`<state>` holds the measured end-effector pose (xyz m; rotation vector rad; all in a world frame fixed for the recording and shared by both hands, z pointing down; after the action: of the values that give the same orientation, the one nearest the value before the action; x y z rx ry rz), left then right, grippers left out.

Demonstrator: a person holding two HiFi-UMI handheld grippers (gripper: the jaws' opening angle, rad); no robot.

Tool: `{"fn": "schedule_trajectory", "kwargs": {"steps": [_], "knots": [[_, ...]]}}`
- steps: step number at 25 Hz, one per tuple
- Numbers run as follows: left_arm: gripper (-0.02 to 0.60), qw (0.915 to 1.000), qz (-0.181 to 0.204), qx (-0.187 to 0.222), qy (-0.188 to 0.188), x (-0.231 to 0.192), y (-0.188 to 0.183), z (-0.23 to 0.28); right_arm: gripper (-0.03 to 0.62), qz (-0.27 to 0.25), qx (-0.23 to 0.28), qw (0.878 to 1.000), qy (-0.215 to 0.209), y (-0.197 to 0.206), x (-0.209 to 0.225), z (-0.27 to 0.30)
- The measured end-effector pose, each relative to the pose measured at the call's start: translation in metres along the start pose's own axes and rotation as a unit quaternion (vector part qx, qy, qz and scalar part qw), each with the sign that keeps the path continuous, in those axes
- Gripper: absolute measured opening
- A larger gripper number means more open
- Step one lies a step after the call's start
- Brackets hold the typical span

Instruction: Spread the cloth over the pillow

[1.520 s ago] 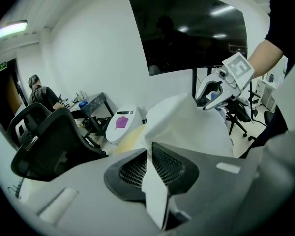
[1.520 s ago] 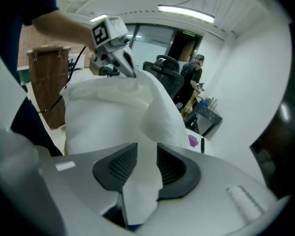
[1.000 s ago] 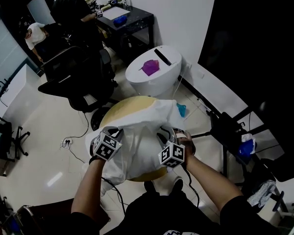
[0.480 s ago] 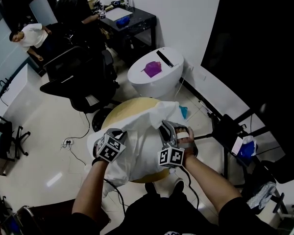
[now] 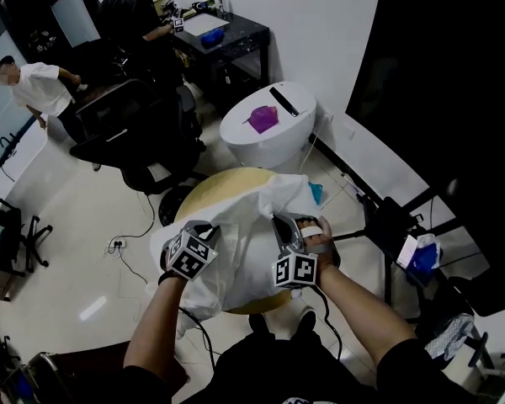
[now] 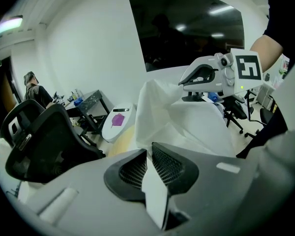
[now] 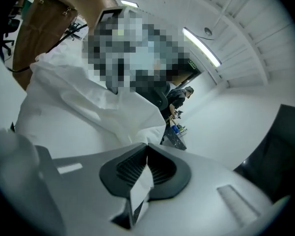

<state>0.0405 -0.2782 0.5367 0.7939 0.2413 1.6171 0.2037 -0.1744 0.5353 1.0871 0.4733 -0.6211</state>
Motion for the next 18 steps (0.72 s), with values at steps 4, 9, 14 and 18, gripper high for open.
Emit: {"fn": "schedule_trajectory", "kwargs": {"steps": [4,9,14,18], "knots": [[0.025,0.9997,0.023,0.011,-0.002,0.002,-0.011,-0.012,0.009,0.091,0.008,0.996,-0.005,0.0,0.031,-0.025],[0.025,0.9971,0.068,0.028,0.015,0.01,-0.034,-0.028,0.009,0.202,0.019,0.979,-0.036,0.015,0.077,-0.061],[0.025,0.9912,0.112,0.047,0.053,0.033,-0.063,-0.038,0.01,0.225,0.009,0.969,-0.099,0.05,0.092,-0.083],[0.025,0.9838,0.154,0.051,0.077,0.066,-0.09,-0.042,0.011,0.236,-0.009,0.964,-0.121,0.08,0.095,-0.097]]}}
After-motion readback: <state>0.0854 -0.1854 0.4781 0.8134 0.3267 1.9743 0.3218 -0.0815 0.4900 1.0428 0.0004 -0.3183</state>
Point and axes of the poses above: the fingertips, and each gripper's own axes: z forward along the fingers, x to its right, y out of its underside, the point moved 7 cm from there along -z, backward along the fingers, and after that the axes turned 13 degrees about z, right-handed, at the moved point
